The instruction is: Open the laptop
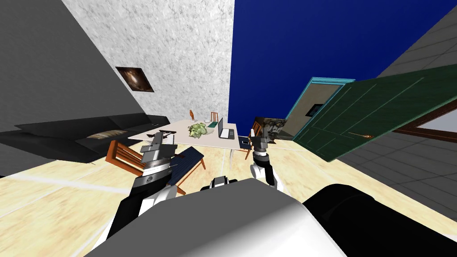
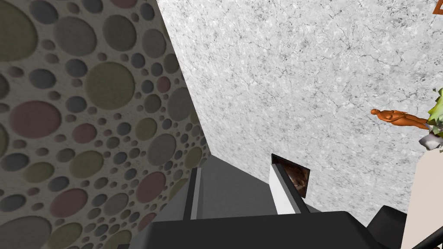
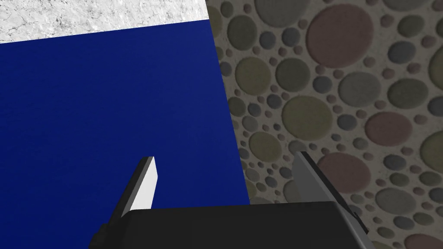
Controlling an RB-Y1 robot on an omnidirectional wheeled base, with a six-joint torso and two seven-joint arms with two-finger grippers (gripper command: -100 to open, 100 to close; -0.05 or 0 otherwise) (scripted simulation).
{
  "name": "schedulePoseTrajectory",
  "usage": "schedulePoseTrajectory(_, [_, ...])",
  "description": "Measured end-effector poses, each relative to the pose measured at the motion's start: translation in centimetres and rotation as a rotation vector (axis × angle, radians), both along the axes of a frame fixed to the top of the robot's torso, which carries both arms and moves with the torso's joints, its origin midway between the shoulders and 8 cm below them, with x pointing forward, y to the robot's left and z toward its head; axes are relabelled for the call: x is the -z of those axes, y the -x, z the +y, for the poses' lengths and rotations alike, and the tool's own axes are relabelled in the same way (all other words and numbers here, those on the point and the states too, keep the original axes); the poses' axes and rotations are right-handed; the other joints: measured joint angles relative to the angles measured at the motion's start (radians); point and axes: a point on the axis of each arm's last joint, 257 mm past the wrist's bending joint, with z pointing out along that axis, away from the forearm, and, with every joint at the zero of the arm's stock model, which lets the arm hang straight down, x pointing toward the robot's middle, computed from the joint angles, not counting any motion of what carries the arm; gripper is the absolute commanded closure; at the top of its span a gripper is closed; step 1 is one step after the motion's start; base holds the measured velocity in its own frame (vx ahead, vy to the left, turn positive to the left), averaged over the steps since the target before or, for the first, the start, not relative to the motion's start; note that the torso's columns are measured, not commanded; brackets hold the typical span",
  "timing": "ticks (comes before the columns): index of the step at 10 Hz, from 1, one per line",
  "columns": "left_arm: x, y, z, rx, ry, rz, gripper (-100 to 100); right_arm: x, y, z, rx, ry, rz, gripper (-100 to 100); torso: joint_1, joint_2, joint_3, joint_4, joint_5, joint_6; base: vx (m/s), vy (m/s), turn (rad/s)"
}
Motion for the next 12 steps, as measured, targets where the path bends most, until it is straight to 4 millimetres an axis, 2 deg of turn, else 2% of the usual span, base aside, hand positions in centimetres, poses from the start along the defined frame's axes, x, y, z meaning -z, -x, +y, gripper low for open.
schedulePoseTrajectory(7, [0.0,0.0,0.0,0.000,0.000,0.000,0,-2.5,1.6,-1.4,-0.142,-0.154,-0.142,-100,0.000,0.000,0.000,0.000,0.000,0.000,0.017,-0.003,0.164])
schedulePoseTrajectory(12, [0.0,0.0,0.0,0.000,0.000,0.000,0,-3.4,2.5,-3.1,-0.226,-0.274,-0.236,-100,0.000,0.001,0.000,0.000,0.000,0.001,0.022,-0.005,0.218])
